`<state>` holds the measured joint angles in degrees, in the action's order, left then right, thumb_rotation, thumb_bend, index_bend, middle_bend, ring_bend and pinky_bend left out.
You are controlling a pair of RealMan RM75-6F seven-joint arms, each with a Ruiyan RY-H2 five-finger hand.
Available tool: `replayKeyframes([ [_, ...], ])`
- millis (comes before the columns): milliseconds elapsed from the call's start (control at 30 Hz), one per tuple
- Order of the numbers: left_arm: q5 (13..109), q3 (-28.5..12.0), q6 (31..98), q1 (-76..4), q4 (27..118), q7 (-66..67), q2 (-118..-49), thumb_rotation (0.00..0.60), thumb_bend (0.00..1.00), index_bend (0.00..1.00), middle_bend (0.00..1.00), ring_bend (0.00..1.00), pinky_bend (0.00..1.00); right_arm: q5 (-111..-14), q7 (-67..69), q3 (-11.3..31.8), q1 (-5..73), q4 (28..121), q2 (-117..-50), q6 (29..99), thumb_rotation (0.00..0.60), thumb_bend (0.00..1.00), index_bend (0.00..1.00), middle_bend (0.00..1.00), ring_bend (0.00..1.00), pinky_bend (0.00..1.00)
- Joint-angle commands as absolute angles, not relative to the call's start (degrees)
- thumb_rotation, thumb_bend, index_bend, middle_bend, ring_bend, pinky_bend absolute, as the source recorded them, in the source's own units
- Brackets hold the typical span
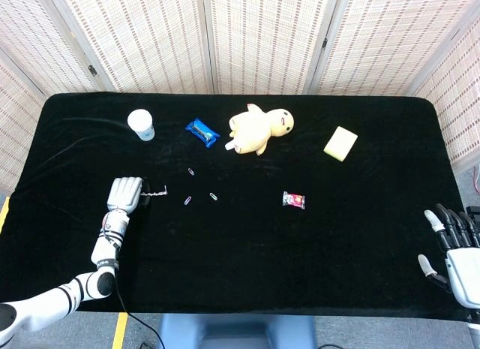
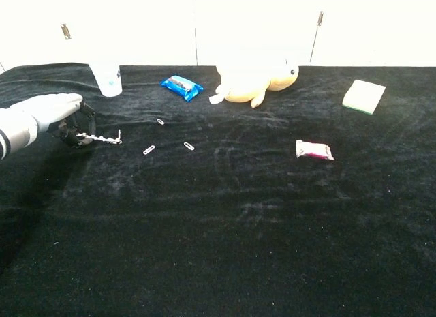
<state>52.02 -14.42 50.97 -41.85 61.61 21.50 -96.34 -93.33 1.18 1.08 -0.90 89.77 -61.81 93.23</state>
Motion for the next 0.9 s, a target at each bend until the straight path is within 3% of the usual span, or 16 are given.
replayKeyframes([
  [33, 52.4, -14.3, 51.4, -41.7, 62.4, 21.3, -96.2, 0.600, 0.62, 0.80, 1.00, 1.00, 1.00, -93.4, 1.4, 1.1, -1.0, 89.7, -61.8, 93.3, 0.600, 0.36, 0.00, 0.00, 0.00, 0.00],
  [567, 57.1, -12.0, 59.5, -39.2, 81.3, 24.4, -91.3, 0.600, 0.62, 0.80, 1.00, 1.00, 1.00, -98.6, 3.2, -0.9, -2.3, 88.7, -61.2, 96.9, 0.600, 0.36, 0.00, 0.00, 0.00, 0.00],
  [900, 56.8, -10.7, 59.1, -40.7, 81.4, 27.8, -95.2, 0.600, 0.62, 0.80, 1.00, 1.00, 1.00, -101.7, 5.3, -2.0, -3.7, 87.0, -61.0, 100.7, 0.600, 0.36, 0.00, 0.00, 0.00, 0.00],
])
